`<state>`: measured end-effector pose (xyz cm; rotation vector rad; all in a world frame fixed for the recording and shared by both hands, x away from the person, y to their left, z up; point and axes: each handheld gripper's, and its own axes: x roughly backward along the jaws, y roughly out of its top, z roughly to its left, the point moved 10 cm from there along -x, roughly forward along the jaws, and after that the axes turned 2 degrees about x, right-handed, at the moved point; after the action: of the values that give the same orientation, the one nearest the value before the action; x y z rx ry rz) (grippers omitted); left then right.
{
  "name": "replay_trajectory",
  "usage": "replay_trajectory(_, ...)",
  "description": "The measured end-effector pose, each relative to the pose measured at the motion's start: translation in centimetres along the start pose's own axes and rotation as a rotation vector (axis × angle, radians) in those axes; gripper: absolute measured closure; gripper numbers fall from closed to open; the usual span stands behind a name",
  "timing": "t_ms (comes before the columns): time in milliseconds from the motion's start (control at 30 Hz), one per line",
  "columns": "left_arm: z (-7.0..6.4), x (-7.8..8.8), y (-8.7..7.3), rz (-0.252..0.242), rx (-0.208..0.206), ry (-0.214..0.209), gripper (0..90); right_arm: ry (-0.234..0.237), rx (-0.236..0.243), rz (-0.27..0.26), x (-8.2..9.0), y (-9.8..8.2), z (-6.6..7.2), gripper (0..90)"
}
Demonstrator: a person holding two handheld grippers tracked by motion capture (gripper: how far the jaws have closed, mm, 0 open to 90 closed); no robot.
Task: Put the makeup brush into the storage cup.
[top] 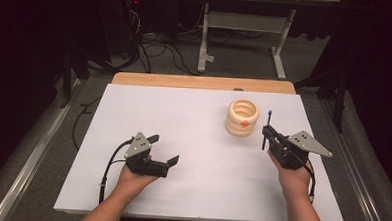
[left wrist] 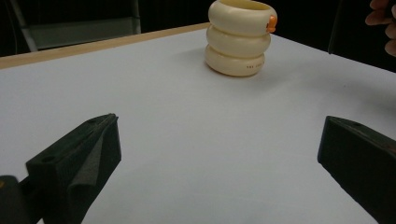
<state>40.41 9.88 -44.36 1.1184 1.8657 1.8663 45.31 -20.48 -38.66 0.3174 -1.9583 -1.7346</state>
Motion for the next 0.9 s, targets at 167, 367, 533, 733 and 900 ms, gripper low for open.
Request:
replay_trajectory(167,0.0,0.0,0.0,0.004,0.006,-0.011,0.5,-0.010,0.000,-0.007,-0.7,1.3,-0.4,85.4)
replay_trajectory(367,0.0,0.2,0.1,0.000,0.008,-0.009,0.5,-0.024,-0.006,-0.025,-1.7,3.5,-0.9,85.4)
replay_trajectory(533,-0.1,0.3,0.2,-0.004,0.007,-0.012,0.5,-0.036,-0.007,-0.022,-2.6,4.6,-1.2,85.4)
replay_trajectory(733,0.0,0.3,0.2,-0.007,0.011,-0.013,0.5,-0.035,-0.003,-0.024,-3.7,5.5,-1.1,85.5)
replay_trajectory(900,0.1,0.4,0.4,-0.013,0.028,-0.018,0.5,-0.032,0.007,-0.024,-4.9,6.1,-0.8,85.5)
